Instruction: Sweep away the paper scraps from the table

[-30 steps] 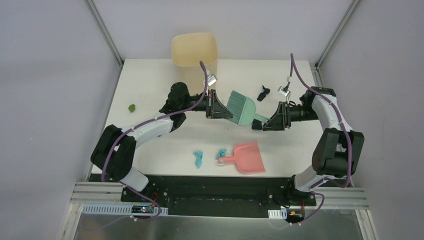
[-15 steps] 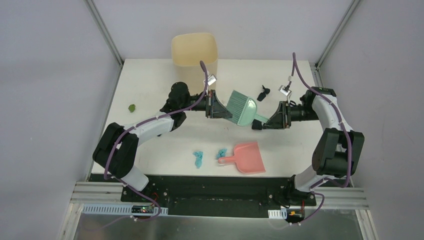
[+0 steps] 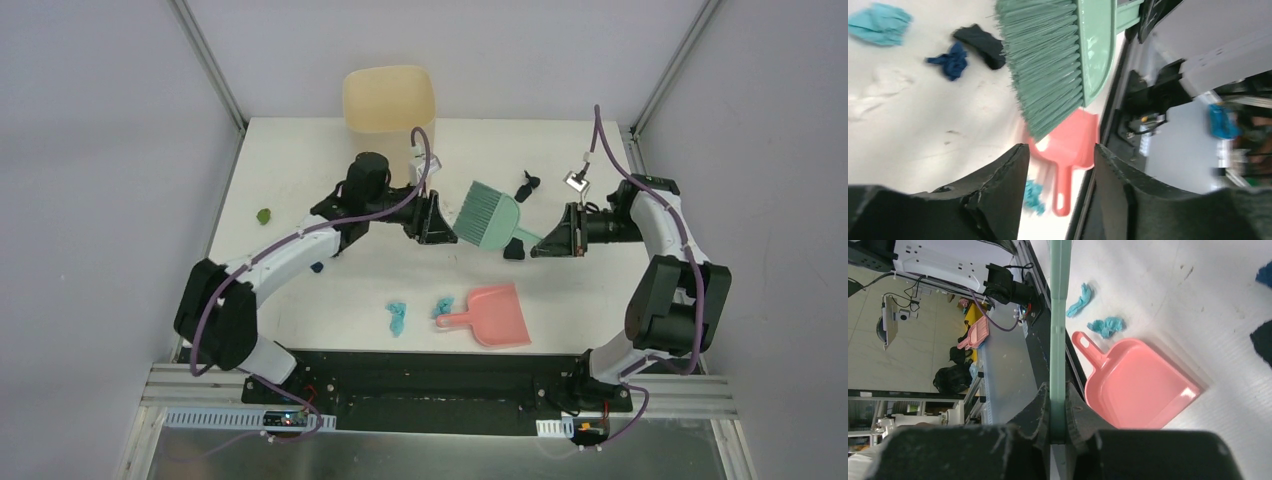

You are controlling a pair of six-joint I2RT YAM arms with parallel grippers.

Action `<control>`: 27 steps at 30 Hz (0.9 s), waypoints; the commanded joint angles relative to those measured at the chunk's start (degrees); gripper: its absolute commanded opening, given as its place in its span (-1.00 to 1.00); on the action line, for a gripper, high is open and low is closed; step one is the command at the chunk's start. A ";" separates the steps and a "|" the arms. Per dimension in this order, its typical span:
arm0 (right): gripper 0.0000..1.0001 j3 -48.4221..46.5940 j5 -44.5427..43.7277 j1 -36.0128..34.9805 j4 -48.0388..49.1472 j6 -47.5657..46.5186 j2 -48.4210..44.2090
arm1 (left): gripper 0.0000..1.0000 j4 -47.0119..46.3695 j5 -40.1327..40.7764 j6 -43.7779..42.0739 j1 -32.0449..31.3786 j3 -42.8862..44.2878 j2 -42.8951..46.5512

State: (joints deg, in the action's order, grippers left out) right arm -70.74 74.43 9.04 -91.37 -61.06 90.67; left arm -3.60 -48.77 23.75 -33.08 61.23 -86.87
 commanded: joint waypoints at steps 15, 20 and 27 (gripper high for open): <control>-1.00 4.64 -30.68 -21.51 14.26 12.30 -15.32 | 0.09 20.34 5.87 -35.13 -2.45 -0.26 16.66; -1.00 6.29 -34.35 -27.13 15.05 14.78 -18.83 | 0.02 21.29 3.10 -36.53 -6.72 -0.13 14.54; -1.00 5.50 -30.89 -30.48 13.64 16.81 -21.64 | -0.04 21.24 4.41 -36.99 -12.45 -0.09 11.32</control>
State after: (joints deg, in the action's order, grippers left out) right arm -64.20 41.15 -20.40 -76.84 -45.47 71.70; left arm 18.39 -42.72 -11.22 -43.46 60.95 -74.43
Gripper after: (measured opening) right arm 0.091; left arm 0.486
